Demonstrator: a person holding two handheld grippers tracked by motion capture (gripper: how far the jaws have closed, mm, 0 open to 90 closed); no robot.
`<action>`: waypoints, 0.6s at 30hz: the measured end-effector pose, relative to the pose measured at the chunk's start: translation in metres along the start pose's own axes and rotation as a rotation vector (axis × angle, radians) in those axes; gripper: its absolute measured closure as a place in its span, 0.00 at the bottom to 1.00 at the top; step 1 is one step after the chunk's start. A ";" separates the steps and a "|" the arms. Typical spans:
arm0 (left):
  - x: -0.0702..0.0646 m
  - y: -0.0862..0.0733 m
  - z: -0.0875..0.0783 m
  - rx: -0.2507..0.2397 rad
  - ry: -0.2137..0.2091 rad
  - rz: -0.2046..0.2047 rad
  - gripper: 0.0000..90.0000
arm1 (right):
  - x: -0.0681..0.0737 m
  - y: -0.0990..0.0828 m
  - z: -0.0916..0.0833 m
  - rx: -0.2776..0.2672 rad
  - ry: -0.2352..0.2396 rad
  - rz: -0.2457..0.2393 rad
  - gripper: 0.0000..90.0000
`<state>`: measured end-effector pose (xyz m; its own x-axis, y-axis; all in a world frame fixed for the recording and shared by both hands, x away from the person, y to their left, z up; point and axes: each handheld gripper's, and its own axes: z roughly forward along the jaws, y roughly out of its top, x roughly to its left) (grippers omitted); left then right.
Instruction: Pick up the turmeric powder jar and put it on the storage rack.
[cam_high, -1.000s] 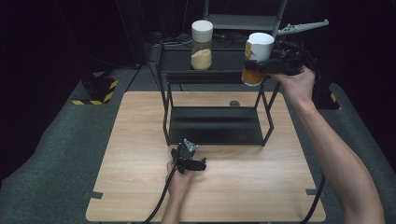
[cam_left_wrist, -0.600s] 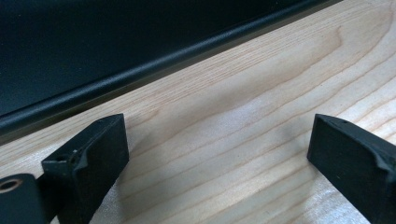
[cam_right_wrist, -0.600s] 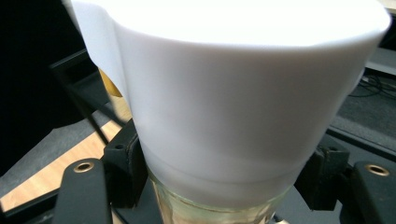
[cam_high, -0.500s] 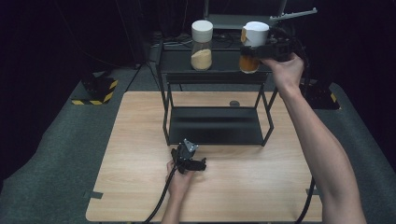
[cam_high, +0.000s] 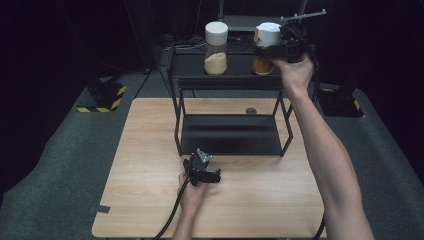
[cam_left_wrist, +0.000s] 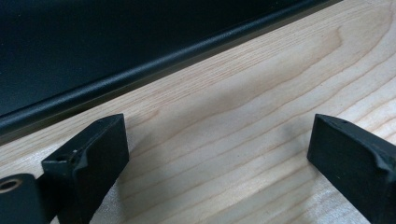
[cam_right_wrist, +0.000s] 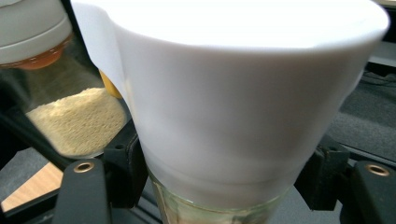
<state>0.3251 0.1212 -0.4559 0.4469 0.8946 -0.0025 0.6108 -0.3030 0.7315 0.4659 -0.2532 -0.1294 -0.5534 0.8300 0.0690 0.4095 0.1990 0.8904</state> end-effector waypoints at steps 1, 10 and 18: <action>0.000 0.000 0.000 0.000 0.002 0.001 0.06 | 0.000 -0.001 0.001 -0.003 -0.004 0.002 0.34; 0.000 0.000 0.000 0.000 0.000 -0.001 0.06 | 0.005 -0.002 0.008 -0.004 -0.021 -0.011 0.34; 0.000 0.000 0.000 0.000 0.000 -0.001 0.06 | 0.004 -0.004 0.008 -0.009 -0.016 -0.026 0.34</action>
<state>0.3250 0.1211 -0.4559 0.4461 0.8950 -0.0028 0.6110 -0.3023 0.7317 0.4680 -0.2461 -0.1363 -0.5523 0.8327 0.0384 0.3882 0.2163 0.8958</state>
